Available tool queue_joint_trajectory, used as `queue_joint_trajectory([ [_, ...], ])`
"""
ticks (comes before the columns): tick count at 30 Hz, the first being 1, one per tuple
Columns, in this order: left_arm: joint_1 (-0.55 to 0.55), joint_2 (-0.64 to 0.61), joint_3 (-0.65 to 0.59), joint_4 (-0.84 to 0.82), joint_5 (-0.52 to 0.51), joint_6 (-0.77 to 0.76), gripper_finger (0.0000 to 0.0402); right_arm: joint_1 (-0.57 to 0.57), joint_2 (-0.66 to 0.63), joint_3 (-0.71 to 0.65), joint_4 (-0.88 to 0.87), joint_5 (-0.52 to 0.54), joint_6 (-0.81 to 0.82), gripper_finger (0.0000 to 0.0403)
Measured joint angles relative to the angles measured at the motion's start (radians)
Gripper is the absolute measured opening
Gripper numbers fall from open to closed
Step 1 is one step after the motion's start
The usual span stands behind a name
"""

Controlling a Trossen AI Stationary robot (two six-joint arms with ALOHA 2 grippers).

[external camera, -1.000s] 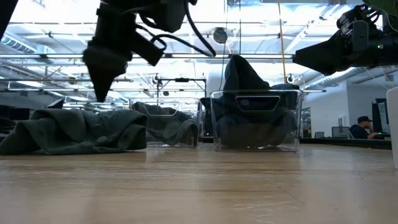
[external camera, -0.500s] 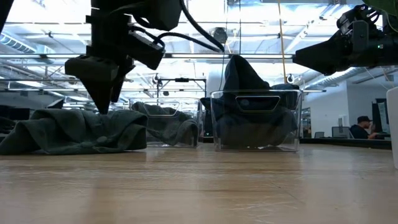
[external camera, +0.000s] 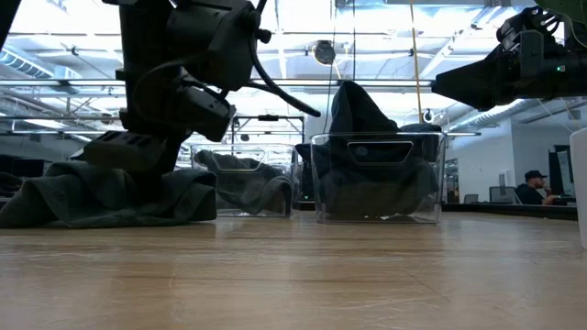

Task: Pick & Place hat
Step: Put the top black cap into the left transparent bin

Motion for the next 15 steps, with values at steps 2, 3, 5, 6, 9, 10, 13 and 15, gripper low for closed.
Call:
queue_joint_trajectory([
  [2, -0.003, 0.000, 0.008, -0.012, -0.006, -0.017, 0.0133, 0.000, 0.000, 0.000, 0.000, 0.000, 0.000, 0.0222],
  [3, -0.004, 0.000, 0.016, -0.021, -0.011, -0.031, 0.0106, 0.000, 0.000, 0.000, 0.000, 0.000, 0.000, 0.0222],
  [5, -0.006, 0.000, 0.034, -0.050, -0.020, -0.056, 0.0051, 0.000, 0.000, 0.000, 0.000, 0.000, 0.000, 0.0222],
  [6, -0.009, 0.000, 0.044, -0.068, -0.020, -0.068, 0.0028, 0.000, 0.000, 0.000, 0.000, 0.000, 0.000, 0.0222],
  [9, -0.017, 0.000, 0.080, -0.129, -0.023, -0.112, 0.0016, 0.000, 0.000, 0.000, 0.000, 0.000, 0.000, 0.0222],
  [10, -0.019, 0.000, 0.097, -0.164, -0.031, -0.133, 0.0016, 0.000, 0.000, 0.000, 0.000, 0.000, 0.000, 0.0222],
  [13, -0.034, 0.000, 0.159, -0.291, -0.051, -0.200, 0.0009, 0.000, 0.000, 0.000, 0.000, 0.000, 0.000, 0.0222],
  [15, -0.045, 0.000, 0.207, -0.352, -0.053, -0.237, 0.0009, 0.000, 0.000, 0.000, 0.000, 0.000, 0.000, 0.0222],
])
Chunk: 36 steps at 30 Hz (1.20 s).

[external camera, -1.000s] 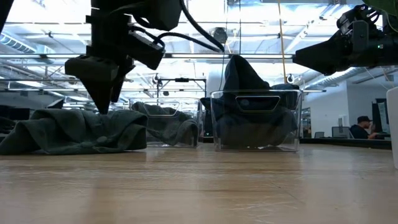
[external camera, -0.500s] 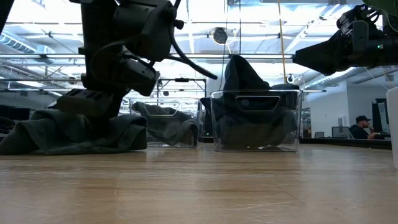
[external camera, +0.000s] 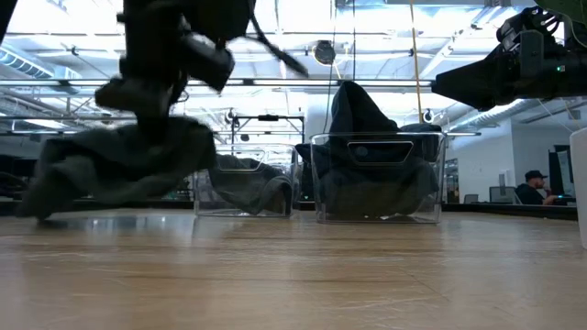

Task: Pick & Place hat
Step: Put the top black cap into the left transparent bin

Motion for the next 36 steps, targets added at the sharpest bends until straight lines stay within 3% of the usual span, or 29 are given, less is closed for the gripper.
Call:
queue_joint_trajectory([
  [11, -0.078, -0.056, 0.128, 0.000, 0.191, 0.000, 0.0007, 0.000, 0.000, 0.000, -0.001, 0.000, 0.000, 0.0222],
  [22, -0.111, -0.066, 0.129, 0.004, 0.244, -0.042, 0.0010, 0.000, 0.000, 0.000, 0.000, 0.000, 0.000, 0.0222],
  [29, -0.111, -0.066, 0.129, 0.004, 0.251, -0.044, 0.0041, 0.000, 0.000, 0.000, 0.000, 0.000, 0.000, 0.0222],
  [36, -0.111, -0.066, 0.129, 0.005, 0.259, -0.043, 0.0028, 0.000, 0.000, 0.000, 0.000, 0.000, 0.000, 0.0222],
])
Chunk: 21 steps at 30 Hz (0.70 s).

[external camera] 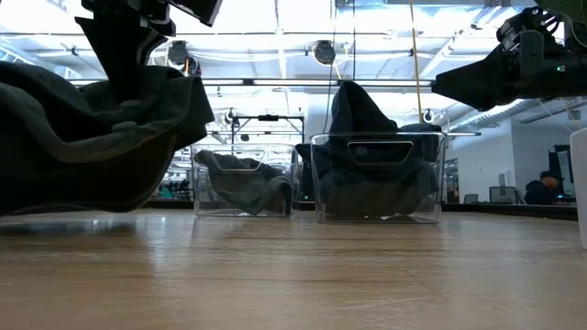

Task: Pick & Place hat
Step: Put the top black cap into the left transparent bin

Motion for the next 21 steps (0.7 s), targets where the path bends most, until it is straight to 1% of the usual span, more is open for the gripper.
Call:
queue_joint_trajectory([
  [3, 0.000, 0.000, 0.000, 0.000, 0.012, 0.011, 0.0009, 0.000, 0.000, 0.000, 0.000, 0.000, 0.000, 0.0222],
  [13, 0.003, 0.000, 0.000, 0.007, 0.013, 0.025, 0.0006, 0.000, 0.000, 0.000, 0.000, 0.000, 0.000, 0.0222],
  [18, 0.001, 0.011, -0.053, 0.114, 0.008, 0.064, 0.0005, 0.000, 0.000, 0.000, 0.000, 0.000, 0.000, 0.0222],
  [21, 0.000, 0.011, -0.097, 0.153, -0.023, 0.051, 0.0005, 0.000, 0.000, 0.000, 0.000, 0.000, 0.000, 0.0222],
])
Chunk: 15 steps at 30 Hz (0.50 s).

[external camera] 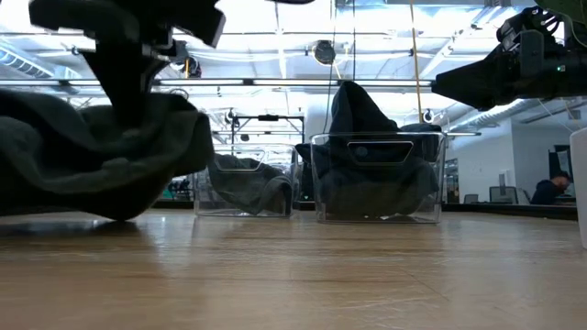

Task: Pick & Place hat
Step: Put the top black cap into the left transparent bin

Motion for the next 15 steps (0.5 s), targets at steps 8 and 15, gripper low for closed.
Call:
queue_joint_trajectory([
  [8, -0.012, 0.000, -0.120, 0.099, -0.010, -0.044, 0.0005, 0.000, 0.000, 0.000, 0.000, 0.000, 0.000, 0.0222],
  [15, -0.022, 0.000, -0.186, 0.180, 0.003, -0.050, 0.0005, 0.000, 0.000, 0.000, 0.000, 0.000, 0.000, 0.0222],
])
